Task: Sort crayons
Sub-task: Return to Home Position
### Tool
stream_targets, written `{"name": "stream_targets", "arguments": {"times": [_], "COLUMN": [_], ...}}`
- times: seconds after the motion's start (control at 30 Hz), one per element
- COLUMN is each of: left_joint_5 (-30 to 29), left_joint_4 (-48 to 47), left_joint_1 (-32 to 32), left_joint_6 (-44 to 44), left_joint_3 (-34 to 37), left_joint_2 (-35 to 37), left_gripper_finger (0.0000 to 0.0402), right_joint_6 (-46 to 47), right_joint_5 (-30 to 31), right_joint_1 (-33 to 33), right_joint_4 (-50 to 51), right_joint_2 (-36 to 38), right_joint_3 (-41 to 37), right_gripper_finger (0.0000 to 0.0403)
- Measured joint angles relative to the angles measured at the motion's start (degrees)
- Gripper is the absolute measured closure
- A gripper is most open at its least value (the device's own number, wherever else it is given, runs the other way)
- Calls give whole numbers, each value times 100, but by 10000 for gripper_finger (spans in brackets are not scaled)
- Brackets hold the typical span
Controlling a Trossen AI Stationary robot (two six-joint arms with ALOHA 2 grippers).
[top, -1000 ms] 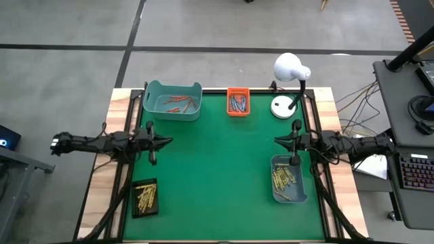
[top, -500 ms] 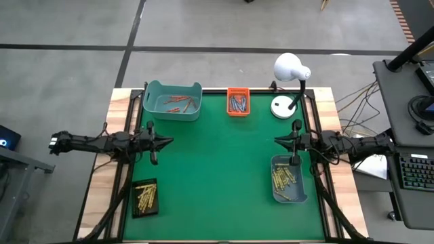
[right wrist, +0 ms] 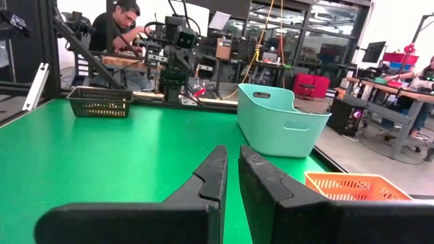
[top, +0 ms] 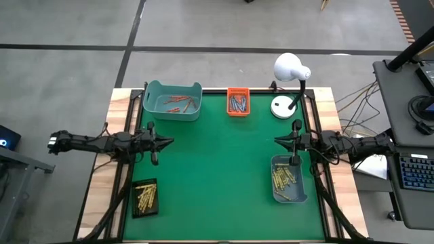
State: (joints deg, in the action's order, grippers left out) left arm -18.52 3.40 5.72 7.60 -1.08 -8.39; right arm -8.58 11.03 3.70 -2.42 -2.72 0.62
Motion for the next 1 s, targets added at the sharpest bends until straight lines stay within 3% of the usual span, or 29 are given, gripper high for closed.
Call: {"name": "stream_targets", "arguments": {"times": [1.0], "left_joint_5": [0], "left_joint_4": [0], "left_joint_1": [0], "left_joint_6": [0], "left_joint_3": [-2], "left_joint_2": [-70], "left_gripper_finger": [402], "right_joint_6": [0], "right_joint_5": [2], "right_joint_1": [0], "right_joint_4": [4], "right_joint_2": [0], "right_joint_3": [-2], "right_gripper_finger": [374]}}
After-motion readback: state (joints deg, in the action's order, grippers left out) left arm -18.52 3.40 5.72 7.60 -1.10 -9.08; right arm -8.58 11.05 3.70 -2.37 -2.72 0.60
